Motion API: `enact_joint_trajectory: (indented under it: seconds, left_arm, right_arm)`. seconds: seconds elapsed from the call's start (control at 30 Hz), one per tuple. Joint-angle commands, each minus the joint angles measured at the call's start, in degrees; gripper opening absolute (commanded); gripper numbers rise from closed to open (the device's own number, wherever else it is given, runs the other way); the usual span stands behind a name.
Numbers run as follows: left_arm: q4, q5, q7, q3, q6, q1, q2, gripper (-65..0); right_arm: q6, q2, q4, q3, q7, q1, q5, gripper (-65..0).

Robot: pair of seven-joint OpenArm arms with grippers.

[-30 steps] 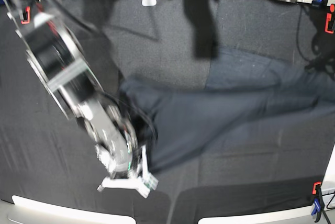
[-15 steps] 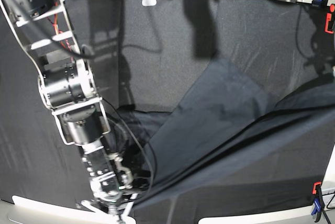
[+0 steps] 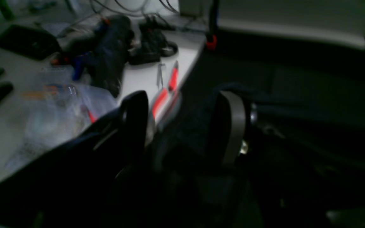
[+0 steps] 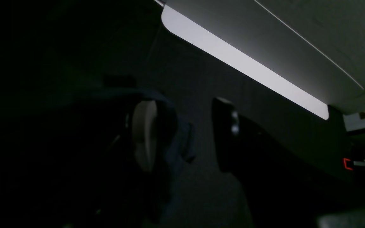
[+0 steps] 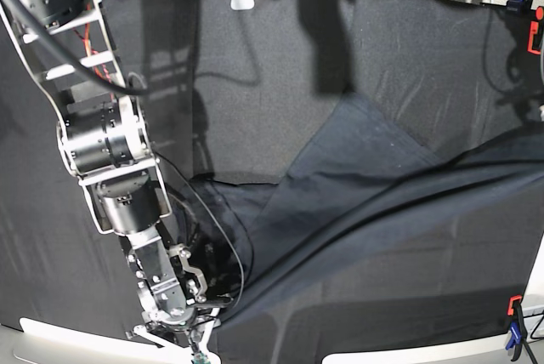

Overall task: Layout the t-shirt on the table in an organized manner, then fold the t-shirt properly
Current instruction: 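Pull the held shirt edge with the right gripper away from the left gripper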

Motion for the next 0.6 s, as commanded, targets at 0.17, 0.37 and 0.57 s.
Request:
enact_joint_trajectory:
  seconds: [0.17, 0.37, 0.57]
  left_arm:
    - [-9.2, -0.2, -4.6, -0.3, 0.1, -3.5, -3.9, -33.9]
    - [-19.8, -0.2, 0.1, -0.3, -4.6, -9.6, -7.6, -33.9]
    - [-29.0, -0.2, 0.2, -0.3, -8.5, -16.8, -8.7, -33.9]
  right_arm:
    - [-0.7, 0.1, 1.0, 0.2, -0.2, 2.8, -0.4, -37.0]
    - [-0.5, 1.1, 2.0, 0.2, -5.1, 1.6, 1.0, -37.0]
    - [0.0, 5.7, 8.7, 0.2, -7.2, -5.6, 0.8, -37.0]
